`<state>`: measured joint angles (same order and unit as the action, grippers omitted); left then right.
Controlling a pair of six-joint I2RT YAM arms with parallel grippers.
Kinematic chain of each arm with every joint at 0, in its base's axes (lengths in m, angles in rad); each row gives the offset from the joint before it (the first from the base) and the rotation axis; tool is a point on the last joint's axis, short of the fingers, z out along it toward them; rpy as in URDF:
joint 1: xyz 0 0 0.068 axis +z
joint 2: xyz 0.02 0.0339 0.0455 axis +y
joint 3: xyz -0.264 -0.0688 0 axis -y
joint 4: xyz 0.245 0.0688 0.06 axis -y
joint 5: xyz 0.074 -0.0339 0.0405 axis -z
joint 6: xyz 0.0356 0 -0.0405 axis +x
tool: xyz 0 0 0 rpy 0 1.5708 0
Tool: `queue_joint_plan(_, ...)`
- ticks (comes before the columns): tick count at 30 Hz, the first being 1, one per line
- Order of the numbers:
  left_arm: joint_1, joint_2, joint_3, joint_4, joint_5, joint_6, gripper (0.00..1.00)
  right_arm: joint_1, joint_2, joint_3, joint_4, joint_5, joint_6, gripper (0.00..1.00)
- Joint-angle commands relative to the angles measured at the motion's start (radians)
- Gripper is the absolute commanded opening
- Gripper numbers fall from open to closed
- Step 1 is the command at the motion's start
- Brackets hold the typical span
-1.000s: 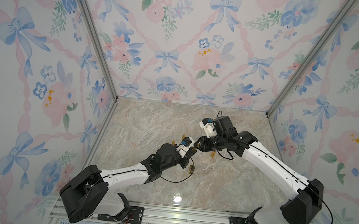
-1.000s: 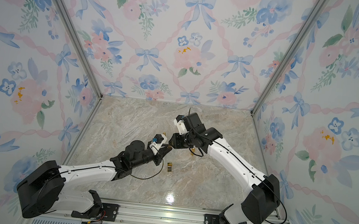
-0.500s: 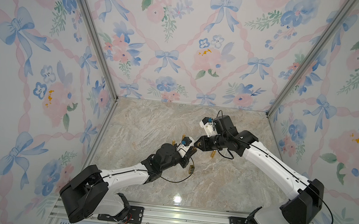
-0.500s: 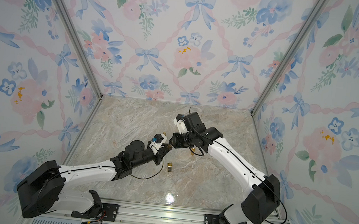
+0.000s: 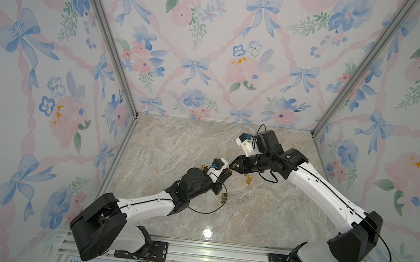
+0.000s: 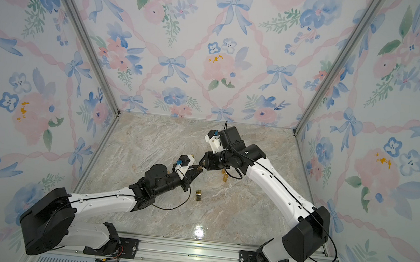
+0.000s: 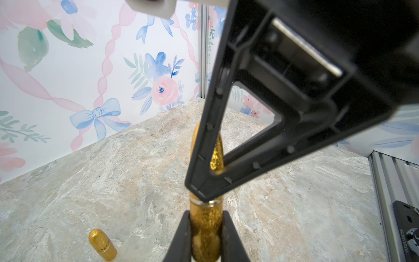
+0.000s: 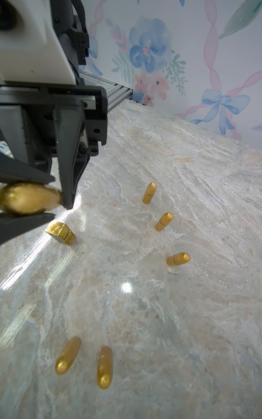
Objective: Open the lipstick cap
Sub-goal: Open the cover of the lipstick, then place the cover at the center of the board.
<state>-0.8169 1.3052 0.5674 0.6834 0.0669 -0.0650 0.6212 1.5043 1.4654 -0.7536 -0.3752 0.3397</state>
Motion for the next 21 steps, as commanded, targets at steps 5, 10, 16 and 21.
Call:
queue_joint_plan(5, 0.002, 0.01, -0.017, -0.122, -0.026, -0.017, 0.0, -0.079, -0.071, 0.037, 0.02, 0.038, -0.028, 0.18)
queue_joint_plan(10, 0.003, 0.01, -0.014, -0.122, -0.027, -0.021, 0.0, -0.102, -0.078, 0.028, 0.018, 0.031, -0.047, 0.19)
queue_joint_plan(16, 0.004, 0.045, 0.045, -0.121, -0.05, -0.027, 0.0, -0.25, -0.052, -0.052, 0.12, 0.041, 0.003, 0.21)
queue_joint_plan(21, 0.004, 0.103, 0.109, -0.116, -0.049, -0.027, 0.0, -0.335, 0.034, -0.092, 0.197, 0.139, 0.01, 0.22)
